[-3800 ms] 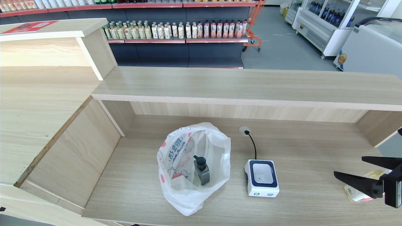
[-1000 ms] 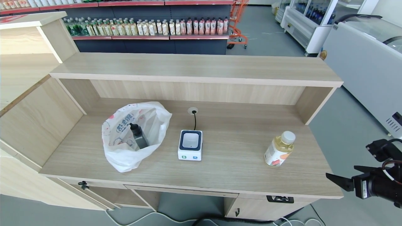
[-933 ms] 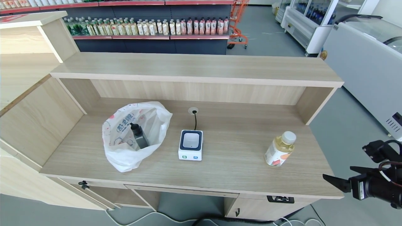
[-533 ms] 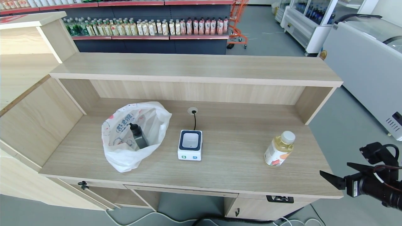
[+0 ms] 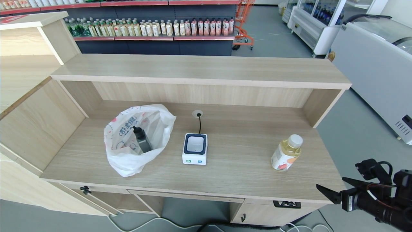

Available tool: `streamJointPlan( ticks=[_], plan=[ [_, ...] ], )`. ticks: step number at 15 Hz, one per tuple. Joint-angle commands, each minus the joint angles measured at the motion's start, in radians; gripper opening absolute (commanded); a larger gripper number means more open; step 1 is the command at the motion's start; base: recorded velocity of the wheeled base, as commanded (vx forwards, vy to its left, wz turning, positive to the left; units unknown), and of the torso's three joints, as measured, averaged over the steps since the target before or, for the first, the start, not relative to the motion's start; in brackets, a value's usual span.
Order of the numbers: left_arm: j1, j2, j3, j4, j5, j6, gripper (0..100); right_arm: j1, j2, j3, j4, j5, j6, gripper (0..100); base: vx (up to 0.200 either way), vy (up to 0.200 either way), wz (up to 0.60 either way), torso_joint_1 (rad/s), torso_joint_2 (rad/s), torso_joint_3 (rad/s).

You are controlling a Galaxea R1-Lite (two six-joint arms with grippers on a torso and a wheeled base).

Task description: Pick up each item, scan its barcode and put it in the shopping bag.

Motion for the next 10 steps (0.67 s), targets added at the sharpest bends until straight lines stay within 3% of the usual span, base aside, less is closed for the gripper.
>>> streamJointPlan(
  ticks=[1,10],
  plan=[
    [0.000,0.000,0.000,0.000,0.000,0.000,100,0.029,0.023,-0.022,-0.002,-0.003,0.018,100,0.000,0.000,0.00,0.000,0.00,0.000],
    [0.000,0.000,0.000,0.000,0.000,0.000,100,0.150,0.082,-0.209,-0.002,-0.058,0.015,100,0.000,0.000,0.00,0.000,0.00,0.000]
  ],
)
